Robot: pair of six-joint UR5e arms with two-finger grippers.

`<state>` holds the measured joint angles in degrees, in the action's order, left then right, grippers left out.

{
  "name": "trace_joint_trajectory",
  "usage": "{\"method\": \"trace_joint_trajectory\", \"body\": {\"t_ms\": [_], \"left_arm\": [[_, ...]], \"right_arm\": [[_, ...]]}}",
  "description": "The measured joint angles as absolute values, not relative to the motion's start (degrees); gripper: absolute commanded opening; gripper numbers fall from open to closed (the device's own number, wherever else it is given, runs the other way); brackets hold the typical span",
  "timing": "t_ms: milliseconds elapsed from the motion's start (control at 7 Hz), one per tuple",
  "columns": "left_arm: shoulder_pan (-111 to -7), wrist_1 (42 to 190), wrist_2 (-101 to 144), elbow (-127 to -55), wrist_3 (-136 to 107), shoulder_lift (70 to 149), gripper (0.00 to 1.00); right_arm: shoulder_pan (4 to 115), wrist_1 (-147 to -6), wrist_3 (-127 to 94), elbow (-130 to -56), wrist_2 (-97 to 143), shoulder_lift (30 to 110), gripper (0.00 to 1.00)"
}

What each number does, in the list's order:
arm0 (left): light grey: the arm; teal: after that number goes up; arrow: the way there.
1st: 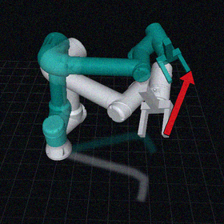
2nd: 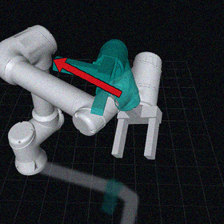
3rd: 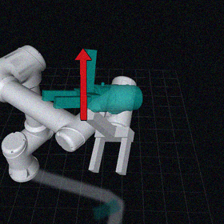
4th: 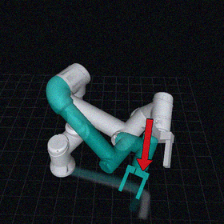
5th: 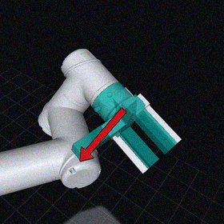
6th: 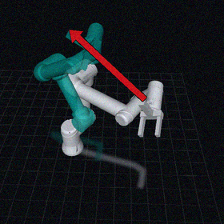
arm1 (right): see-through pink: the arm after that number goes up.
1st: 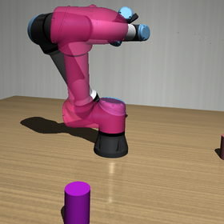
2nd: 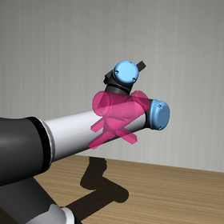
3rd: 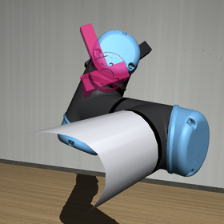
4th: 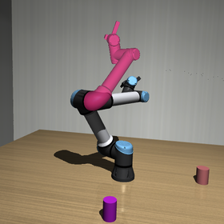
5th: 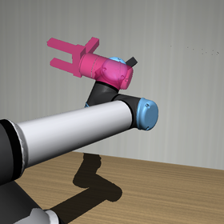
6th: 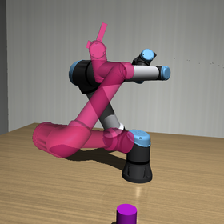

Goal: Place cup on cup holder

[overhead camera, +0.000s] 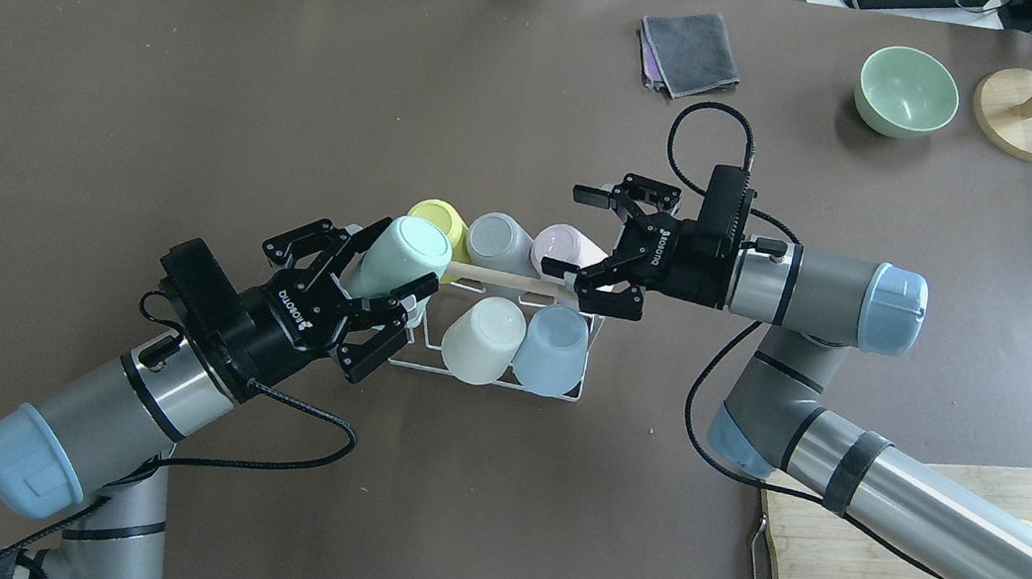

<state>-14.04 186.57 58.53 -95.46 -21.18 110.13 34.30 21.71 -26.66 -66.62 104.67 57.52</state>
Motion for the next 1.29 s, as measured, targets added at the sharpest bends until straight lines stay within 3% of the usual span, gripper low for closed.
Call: {"method": "trace_joint_trajectory", "body": {"t_ms": [1286], "left_arm": [[-14.1,186.5,58.3,-91.9,-21.2,112.0,0.00]], "right_arm": [[47.7,16.5,-34.4,-64.1,120.8,53.1,0.99]]}}
